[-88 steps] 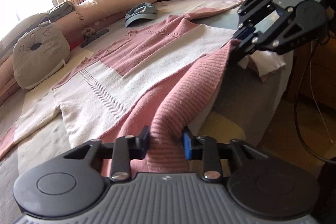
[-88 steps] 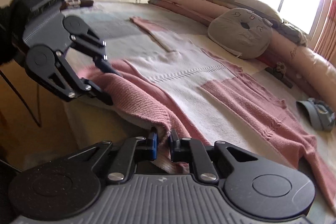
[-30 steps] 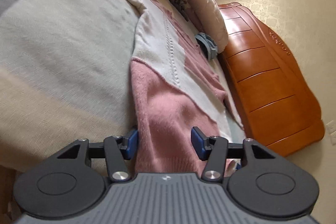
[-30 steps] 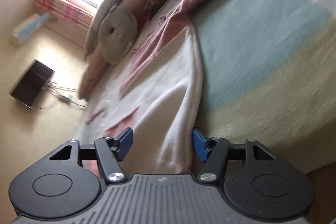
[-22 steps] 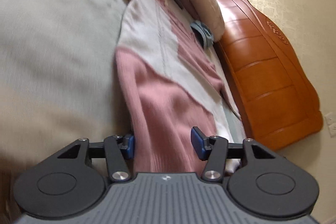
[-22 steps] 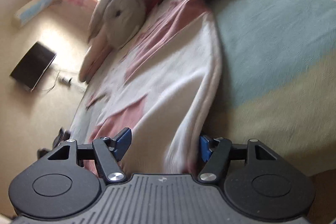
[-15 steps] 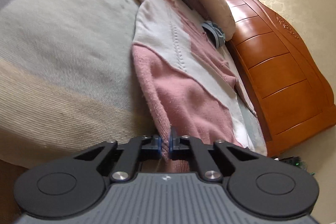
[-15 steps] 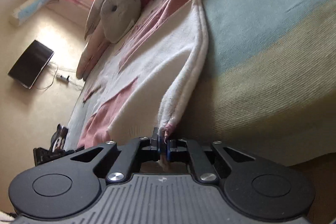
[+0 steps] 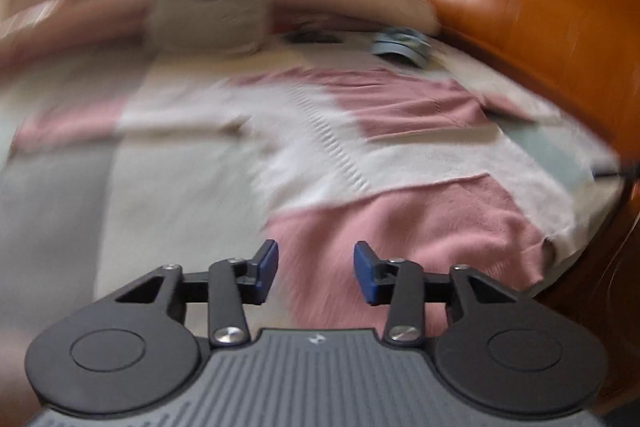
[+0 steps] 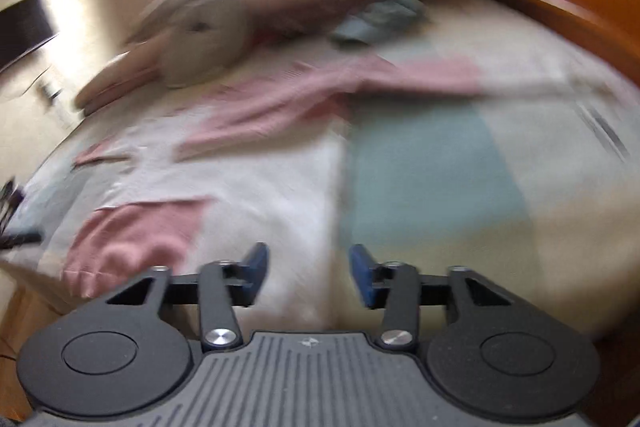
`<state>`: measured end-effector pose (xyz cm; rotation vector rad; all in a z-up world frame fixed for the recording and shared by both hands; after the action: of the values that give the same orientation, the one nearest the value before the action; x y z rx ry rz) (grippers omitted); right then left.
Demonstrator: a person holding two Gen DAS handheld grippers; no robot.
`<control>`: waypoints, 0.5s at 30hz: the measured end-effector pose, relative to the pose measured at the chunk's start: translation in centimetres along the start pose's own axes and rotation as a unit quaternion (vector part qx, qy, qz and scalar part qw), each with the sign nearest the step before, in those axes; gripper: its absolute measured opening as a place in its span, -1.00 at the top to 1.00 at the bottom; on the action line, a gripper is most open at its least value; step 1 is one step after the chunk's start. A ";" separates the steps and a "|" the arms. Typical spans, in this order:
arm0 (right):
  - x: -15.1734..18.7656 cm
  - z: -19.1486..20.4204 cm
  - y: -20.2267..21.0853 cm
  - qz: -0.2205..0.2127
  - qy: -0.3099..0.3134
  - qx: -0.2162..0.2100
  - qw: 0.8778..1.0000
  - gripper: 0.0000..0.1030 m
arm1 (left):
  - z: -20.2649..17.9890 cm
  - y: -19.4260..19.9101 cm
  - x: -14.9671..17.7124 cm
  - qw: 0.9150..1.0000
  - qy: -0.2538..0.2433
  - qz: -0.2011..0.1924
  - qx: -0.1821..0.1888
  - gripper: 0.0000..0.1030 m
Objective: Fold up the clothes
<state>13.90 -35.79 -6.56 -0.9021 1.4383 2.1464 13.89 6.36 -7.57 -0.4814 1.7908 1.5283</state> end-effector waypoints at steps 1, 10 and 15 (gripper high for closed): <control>-0.8 1.8 -1.7 -0.002 0.032 0.003 0.999 -0.37 | -1.6 -1.7 -1.1 0.999 -0.032 0.000 -0.002 0.08; 0.0 8.7 -13.6 0.010 0.146 0.006 0.989 -0.56 | -5.5 -8.9 0.5 0.995 -0.092 0.009 0.028 -0.16; 4.1 7.1 -9.3 0.019 0.159 0.014 0.987 -0.89 | -3.5 -4.3 4.5 0.995 -0.079 0.042 0.044 -0.40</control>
<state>14.91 -25.73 -13.80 -1.2611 1.6405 2.0719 12.90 2.74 -13.66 -0.2374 1.7661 1.4928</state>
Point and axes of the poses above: each gripper's, at about its wrist camera, not at the fingertips, and y roughly against the way its jaws point, z to its left, x to its underside, the point moved 8 cm from there along -y, roughly the way its jaws point, and after that the axes turned 4 degrees about z, right-handed, at the moved point
